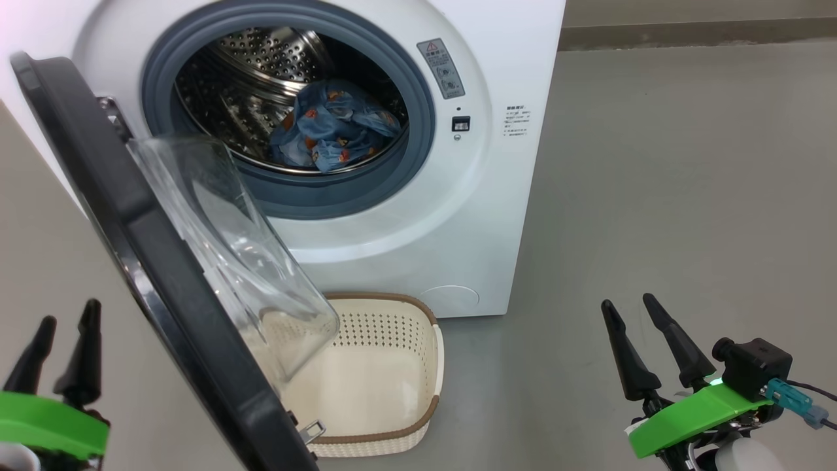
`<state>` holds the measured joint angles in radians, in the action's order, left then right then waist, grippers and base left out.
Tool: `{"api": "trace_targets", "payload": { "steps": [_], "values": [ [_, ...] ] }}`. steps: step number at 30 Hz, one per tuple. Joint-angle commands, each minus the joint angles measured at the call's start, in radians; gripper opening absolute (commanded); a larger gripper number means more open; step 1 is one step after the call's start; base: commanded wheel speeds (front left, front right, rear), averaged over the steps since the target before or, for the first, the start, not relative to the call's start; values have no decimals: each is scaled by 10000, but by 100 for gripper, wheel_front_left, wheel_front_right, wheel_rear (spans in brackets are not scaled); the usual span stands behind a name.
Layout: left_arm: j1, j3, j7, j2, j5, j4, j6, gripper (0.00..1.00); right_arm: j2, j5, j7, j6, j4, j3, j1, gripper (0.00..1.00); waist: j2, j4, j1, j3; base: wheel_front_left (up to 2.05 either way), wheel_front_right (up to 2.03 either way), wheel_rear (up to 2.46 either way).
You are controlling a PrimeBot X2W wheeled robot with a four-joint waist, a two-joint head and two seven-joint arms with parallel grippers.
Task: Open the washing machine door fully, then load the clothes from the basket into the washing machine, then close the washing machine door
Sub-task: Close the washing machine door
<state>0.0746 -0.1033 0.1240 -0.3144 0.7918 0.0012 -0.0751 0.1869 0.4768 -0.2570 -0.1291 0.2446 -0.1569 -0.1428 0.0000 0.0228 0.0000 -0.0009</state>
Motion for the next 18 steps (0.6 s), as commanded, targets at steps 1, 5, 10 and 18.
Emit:
{"api": "trace_targets", "payload": {
  "steps": [1, 5, 10, 18],
  "values": [
    [182, -284, -346, -265, -348, -113, -21, 100, 79, -15, -48, -16, -258, -209, -169, 100, 0, -10, 0, 9, 0, 0, 0],
    [30, -76, -1347, -118, -1054, 260, -66, 100, 108, -19, -48, -16, -252, -256, -210, 100, 0, -62, 0, 25, 0, 0, 0],
    [-102, 255, -2272, -64, -1840, 837, -96, 100, 155, -19, -48, -16, -249, -286, -261, 100, 0, -145, 0, 30, 0, 0, 0],
    [-225, 700, -3442, -20, -2908, 1437, -62, 100, 205, -15, -48, -16, -243, -373, -335, 100, 0, -274, 0, 14, 0, 0, 0]
  ]
}}
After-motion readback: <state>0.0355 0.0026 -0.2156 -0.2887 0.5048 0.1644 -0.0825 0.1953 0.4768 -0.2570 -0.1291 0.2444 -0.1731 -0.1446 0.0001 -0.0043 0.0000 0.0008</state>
